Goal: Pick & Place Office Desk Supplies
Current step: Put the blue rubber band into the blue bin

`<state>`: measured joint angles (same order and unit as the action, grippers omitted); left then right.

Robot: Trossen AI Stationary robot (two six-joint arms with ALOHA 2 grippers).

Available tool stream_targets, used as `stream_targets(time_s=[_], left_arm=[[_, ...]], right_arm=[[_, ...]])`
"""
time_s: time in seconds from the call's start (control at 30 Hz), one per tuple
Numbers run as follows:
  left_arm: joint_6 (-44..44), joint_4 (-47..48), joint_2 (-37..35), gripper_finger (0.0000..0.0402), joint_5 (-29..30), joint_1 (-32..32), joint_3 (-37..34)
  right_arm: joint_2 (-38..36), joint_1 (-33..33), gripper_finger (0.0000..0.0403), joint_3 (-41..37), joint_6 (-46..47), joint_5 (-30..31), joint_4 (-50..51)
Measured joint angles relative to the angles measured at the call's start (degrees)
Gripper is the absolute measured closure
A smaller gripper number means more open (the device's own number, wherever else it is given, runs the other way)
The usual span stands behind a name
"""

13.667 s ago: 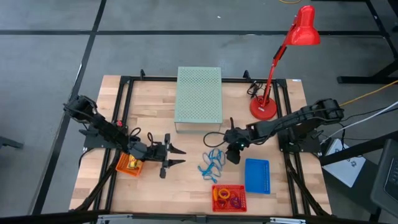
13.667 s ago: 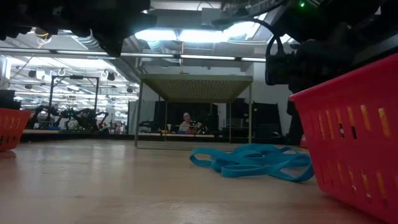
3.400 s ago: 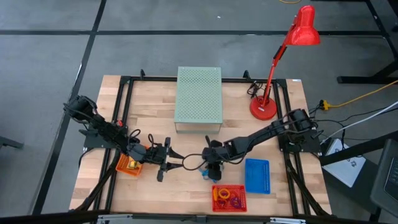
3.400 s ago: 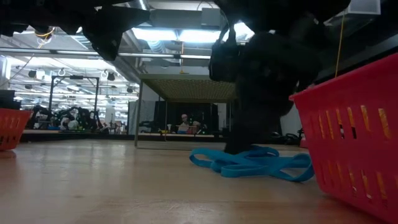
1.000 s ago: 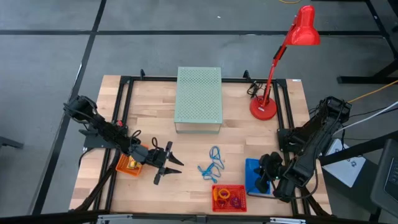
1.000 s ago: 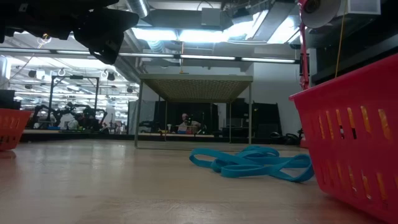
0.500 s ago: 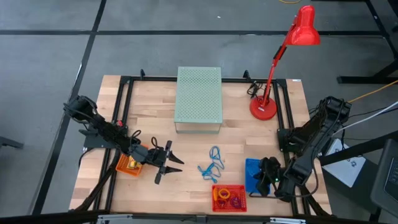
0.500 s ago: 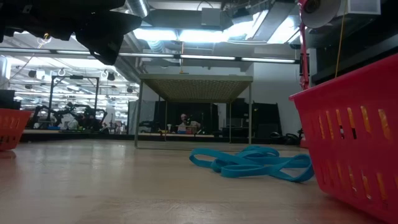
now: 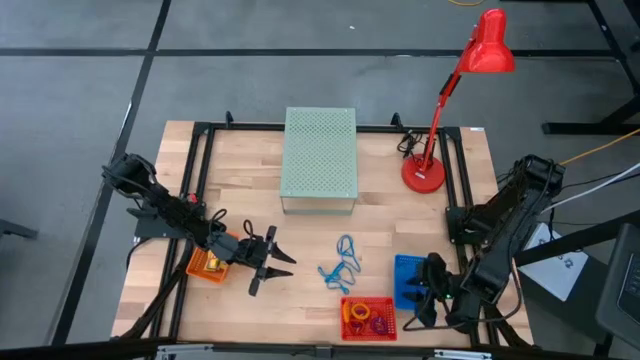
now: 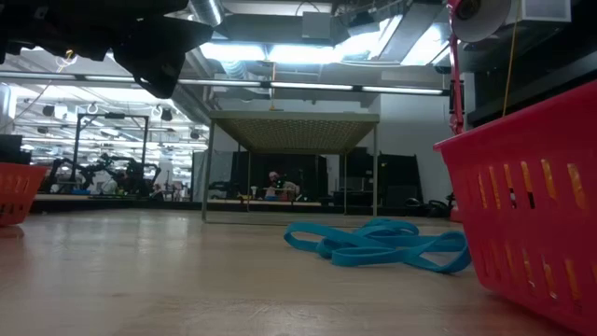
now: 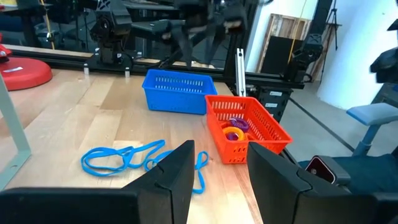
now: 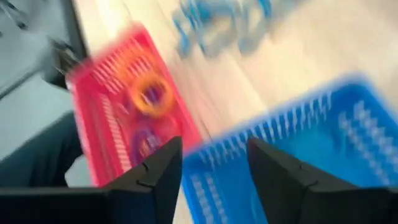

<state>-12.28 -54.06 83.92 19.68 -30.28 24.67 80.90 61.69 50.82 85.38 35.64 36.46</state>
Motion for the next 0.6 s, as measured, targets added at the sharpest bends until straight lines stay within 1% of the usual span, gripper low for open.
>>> stream_targets(time_s=[0.13,0.2,0.27,0.33,0.4,0.5,0.6], left_arm=[[-0.1,0.0,0.0,0.0258,0.0,0.0,0.0],[-0.1,-0.1,0.0,0.0258,0.0,0.0,0.0],[-0.1,-0.1,0.0,0.0258,0.1,0.0,0.0],[-0.1,-0.1,0.0,0.0258,0.1,0.0,0.0],[-0.1,-0.1,0.0,0.0258,0.2,0.0,0.0],[-0.1,-0.1,0.0,0.0258,0.2,0.0,0.0],[-0.1,-0.1,0.0,0.0258,0.3,0.0,0.0]], right_arm=[[0.0,-1.3,0.0215,5.5,-11.1,8.1,1.7],[0.0,-3.2,0.0218,7.2,-17.3,10.1,1.7],[0.0,-6.3,0.0224,7.9,-23.2,10.0,1.5],[0.0,-10.0,0.0229,8.0,-28.8,9.2,1.1],[0.0,-14.1,0.0234,8.0,-35.4,7.0,-0.1],[0.0,-20.2,0.0240,8.0,-44.2,0.9,-1.3],[0.0,-25.8,0.0241,7.3,-50.9,-4.3,-3.5]])
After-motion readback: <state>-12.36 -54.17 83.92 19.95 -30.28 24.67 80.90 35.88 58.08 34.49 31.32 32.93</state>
